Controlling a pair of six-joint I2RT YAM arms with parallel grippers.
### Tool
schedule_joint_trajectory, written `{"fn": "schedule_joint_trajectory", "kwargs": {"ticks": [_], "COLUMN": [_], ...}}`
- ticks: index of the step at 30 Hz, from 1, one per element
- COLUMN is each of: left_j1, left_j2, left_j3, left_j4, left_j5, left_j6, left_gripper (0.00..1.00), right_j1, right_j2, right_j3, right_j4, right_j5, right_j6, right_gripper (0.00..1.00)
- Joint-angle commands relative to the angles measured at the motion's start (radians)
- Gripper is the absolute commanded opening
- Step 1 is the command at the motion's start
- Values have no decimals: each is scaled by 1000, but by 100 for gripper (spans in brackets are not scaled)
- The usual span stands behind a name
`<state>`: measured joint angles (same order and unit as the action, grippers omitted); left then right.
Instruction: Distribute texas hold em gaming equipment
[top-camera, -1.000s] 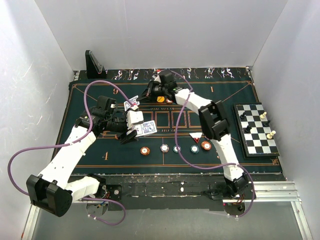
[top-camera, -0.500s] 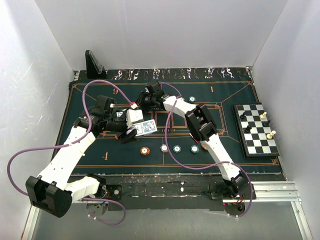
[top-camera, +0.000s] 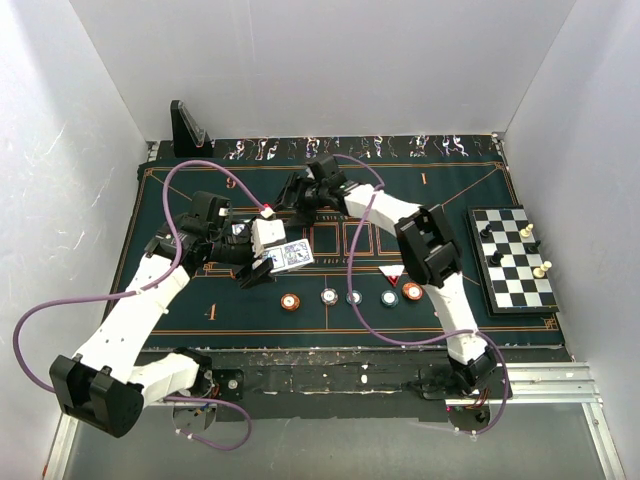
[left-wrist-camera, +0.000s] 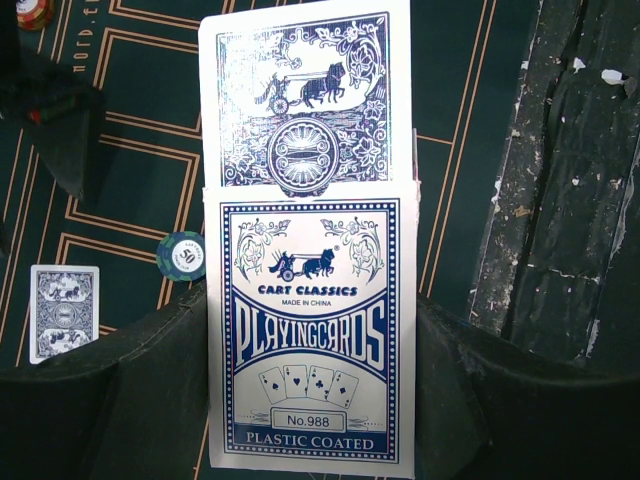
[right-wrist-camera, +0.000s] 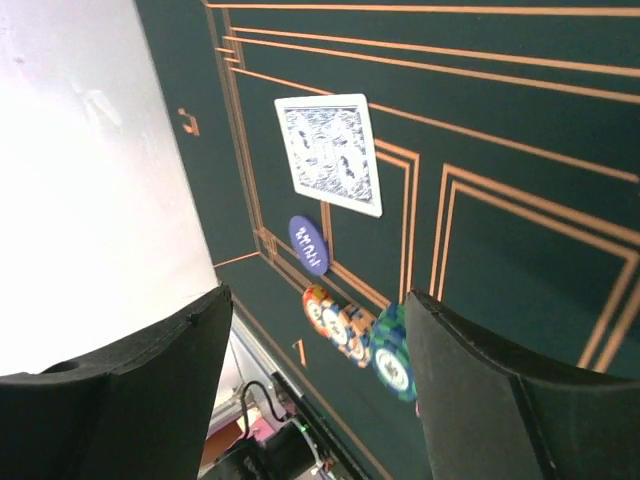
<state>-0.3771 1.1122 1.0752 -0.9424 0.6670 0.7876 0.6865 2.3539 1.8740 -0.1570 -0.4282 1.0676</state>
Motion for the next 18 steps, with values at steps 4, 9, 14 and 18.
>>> {"fn": "schedule_joint_trajectory", "kwargs": {"ticks": [4, 9, 14, 18], "left_j1": [-5, -5, -5, -5], "left_j2": [-48, -48, -37, -28], "left_j3": [6, -9, -4, 0], "left_j4": [-2, 17, 37, 40], "left_j5": [-3, -3, -1, -6], "left_j6": [15, 18, 21, 36], "left_gripper": [0, 0, 0, 0], "right_j1": [-91, -123, -116, -78], "right_j2": [-356, -611, -803, -860], "right_j3": [-217, -504, -700, -766], "right_j4": [68, 192, 258, 251], "right_j5": [-83, -138, -216, -264], "right_j6": [-34, 3, 9, -33], "right_gripper": [84, 87, 88, 89]}}
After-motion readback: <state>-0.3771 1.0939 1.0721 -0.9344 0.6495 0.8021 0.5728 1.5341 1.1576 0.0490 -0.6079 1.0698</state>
